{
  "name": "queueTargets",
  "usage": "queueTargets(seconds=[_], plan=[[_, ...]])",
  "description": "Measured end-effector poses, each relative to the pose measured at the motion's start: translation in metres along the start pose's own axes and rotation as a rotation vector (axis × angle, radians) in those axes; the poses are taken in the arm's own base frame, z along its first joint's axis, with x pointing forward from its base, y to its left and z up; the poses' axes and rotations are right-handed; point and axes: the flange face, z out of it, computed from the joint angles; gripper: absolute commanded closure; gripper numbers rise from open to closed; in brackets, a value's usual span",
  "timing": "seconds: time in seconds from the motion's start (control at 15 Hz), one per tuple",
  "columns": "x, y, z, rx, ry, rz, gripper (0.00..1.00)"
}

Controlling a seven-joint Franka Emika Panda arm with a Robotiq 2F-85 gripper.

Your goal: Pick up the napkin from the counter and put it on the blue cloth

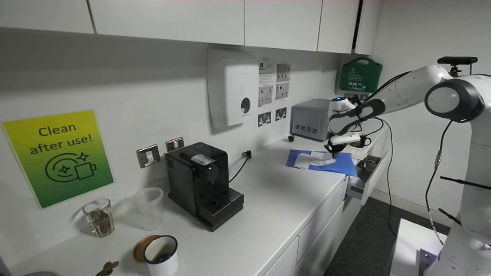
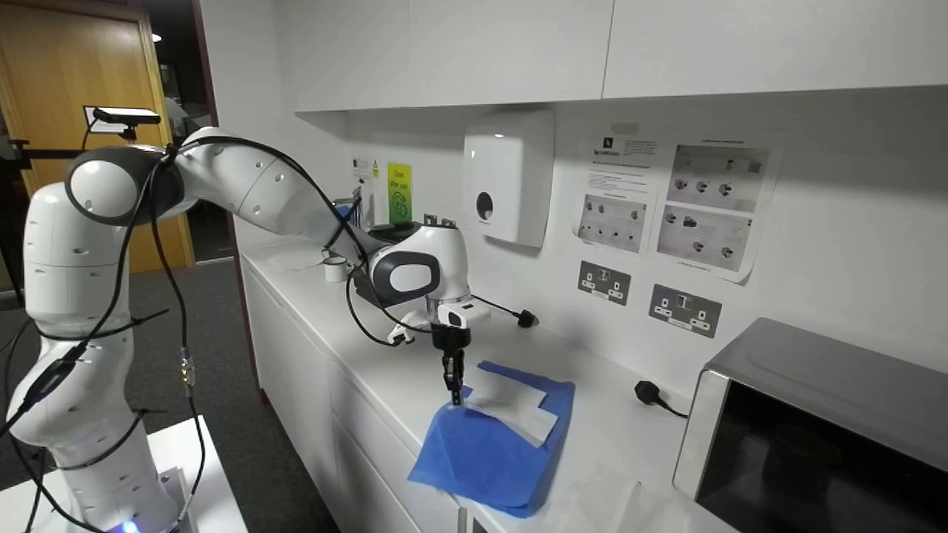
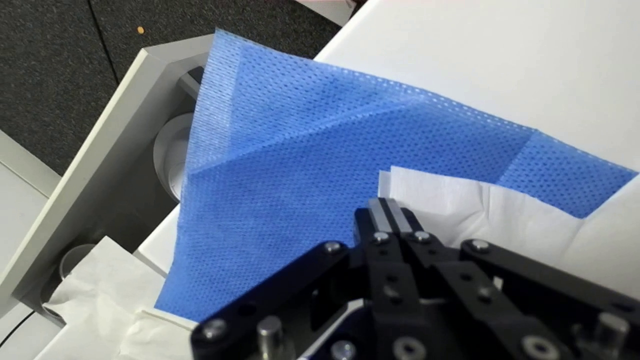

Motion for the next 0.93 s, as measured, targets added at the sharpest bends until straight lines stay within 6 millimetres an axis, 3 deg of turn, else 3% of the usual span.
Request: queueTargets(seconds=[0.47,0.93], plan=[[0.011,-0.002,-0.027,-0.047,-0.051,-0.004,1.0],[0.014,-0.021,-0.051,-0.077,-0.048,-0.045,1.0]])
